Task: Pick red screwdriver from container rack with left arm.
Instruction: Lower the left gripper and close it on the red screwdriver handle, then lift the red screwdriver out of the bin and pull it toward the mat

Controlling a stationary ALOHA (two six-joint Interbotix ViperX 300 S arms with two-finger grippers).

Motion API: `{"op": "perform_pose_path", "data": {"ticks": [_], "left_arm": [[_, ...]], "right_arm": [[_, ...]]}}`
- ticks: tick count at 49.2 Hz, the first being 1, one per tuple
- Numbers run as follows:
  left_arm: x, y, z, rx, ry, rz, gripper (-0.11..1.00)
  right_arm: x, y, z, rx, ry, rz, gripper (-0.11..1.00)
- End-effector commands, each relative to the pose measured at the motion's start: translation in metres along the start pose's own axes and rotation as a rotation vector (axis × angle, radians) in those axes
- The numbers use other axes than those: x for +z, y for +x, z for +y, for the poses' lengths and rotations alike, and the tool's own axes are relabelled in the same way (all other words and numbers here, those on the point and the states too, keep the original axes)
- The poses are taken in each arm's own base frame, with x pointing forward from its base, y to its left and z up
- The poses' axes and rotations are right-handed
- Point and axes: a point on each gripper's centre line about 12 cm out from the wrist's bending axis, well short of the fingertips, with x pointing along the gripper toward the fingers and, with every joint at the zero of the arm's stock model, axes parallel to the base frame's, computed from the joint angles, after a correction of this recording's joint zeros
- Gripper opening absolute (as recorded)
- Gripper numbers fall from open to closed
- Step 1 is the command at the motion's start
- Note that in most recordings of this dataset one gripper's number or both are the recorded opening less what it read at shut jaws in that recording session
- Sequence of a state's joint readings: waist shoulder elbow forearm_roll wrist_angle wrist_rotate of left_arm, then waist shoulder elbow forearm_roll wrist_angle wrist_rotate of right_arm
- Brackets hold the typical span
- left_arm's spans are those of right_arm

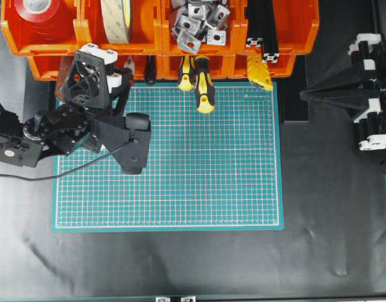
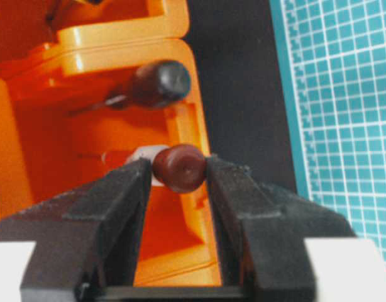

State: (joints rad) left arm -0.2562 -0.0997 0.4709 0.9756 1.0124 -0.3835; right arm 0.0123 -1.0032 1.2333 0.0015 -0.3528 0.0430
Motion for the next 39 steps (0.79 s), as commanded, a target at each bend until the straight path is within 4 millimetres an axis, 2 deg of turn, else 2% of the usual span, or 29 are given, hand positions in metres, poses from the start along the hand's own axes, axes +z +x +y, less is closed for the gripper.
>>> {"op": "perform_pose_path", "data": {"ticks": [1, 8, 19, 25, 31, 34, 39], "left_arm": [[0.015, -0.019, 0.007, 0.008, -0.021, -0.064, 0.29], [0.028, -0.048, 0.005, 0.017, -0.017, -0.103, 0.28], [0.048, -0.115, 0.014, 0.026, -0.014, -0.21, 0.25], [0.056, -0.147, 0.012, 0.024, 0.038, -0.263, 0.25], [0.068, -0.174, 0.004, 0.011, 0.111, -0.333, 0.25], [0.077, -0.189, -0.005, 0.003, 0.16, -0.374, 0.25], [0.088, -0.202, -0.024, -0.009, 0.217, -0.411, 0.25]], "right_arm": [[0.005, 0.001, 0.0, 0.0, 0.003, -0.017, 0.0], [0.006, 0.001, 0.0, 0.0, 0.005, -0.018, 0.0], [0.006, 0.0, 0.0, 0.001, 0.018, -0.021, 0.0], [0.007, 0.0, 0.0, 0.001, 0.034, -0.026, 0.0], [0.006, 0.0, 0.0, 0.001, 0.064, -0.017, 0.0], [0.005, 0.0, 0.0, 0.001, 0.083, -0.009, 0.0], [0.005, -0.001, 0.0, -0.001, 0.121, 0.005, 0.0]]}}
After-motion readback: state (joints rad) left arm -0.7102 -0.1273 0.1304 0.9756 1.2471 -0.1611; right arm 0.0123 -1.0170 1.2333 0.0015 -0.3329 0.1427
